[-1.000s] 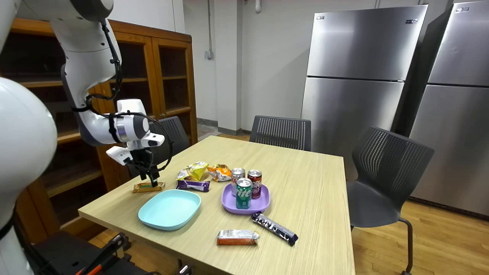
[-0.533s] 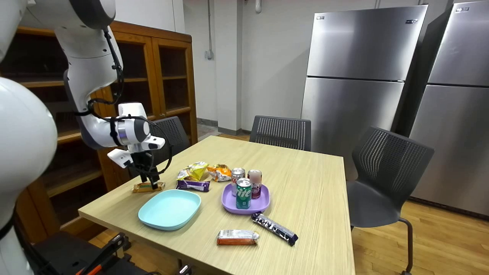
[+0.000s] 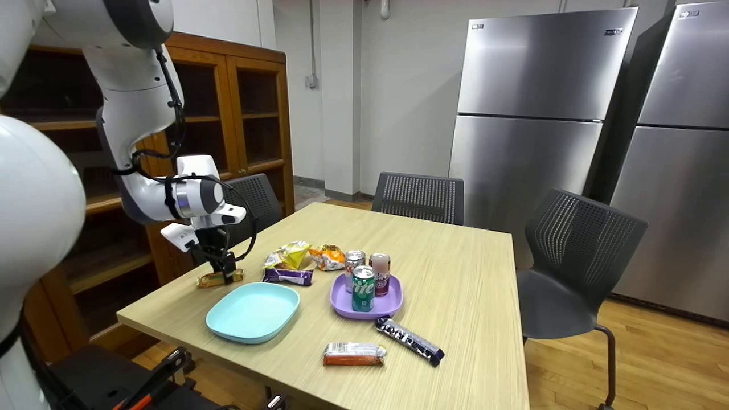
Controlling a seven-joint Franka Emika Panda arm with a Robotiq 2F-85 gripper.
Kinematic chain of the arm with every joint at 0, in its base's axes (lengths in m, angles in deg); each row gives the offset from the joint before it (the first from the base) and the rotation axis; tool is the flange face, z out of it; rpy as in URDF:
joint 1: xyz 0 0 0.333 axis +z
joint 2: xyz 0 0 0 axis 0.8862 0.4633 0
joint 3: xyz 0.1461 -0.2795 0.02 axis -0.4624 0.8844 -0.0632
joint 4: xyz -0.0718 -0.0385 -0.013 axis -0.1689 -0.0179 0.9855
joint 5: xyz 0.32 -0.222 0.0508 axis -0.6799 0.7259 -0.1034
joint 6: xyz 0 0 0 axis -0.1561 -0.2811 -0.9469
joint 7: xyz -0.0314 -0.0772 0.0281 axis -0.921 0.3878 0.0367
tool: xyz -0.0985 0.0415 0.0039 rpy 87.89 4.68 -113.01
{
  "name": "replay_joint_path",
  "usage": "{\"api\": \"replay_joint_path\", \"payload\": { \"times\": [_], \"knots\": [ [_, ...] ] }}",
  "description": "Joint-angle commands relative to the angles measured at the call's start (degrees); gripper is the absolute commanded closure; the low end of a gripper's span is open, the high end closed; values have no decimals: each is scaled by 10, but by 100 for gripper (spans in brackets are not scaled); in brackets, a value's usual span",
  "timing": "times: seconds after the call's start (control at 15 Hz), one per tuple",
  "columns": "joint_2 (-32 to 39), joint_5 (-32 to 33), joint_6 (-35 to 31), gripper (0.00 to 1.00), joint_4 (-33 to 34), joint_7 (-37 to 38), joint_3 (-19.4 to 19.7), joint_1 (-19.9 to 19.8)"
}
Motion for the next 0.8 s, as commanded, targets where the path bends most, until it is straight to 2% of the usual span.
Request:
{"api": "replay_joint_path", "payload": {
  "times": [0.0, 0.13, 0.4, 0.73],
  "knots": [
    [-9, -7, -13, 66, 2, 11, 10, 15],
    [-25, -3, -31, 81, -9, 12, 17, 23],
    [-65, -4, -72, 83, -43, 1, 27, 36],
    [-136, 4, -114, 83, -128, -24, 34, 39]
  ]
}}
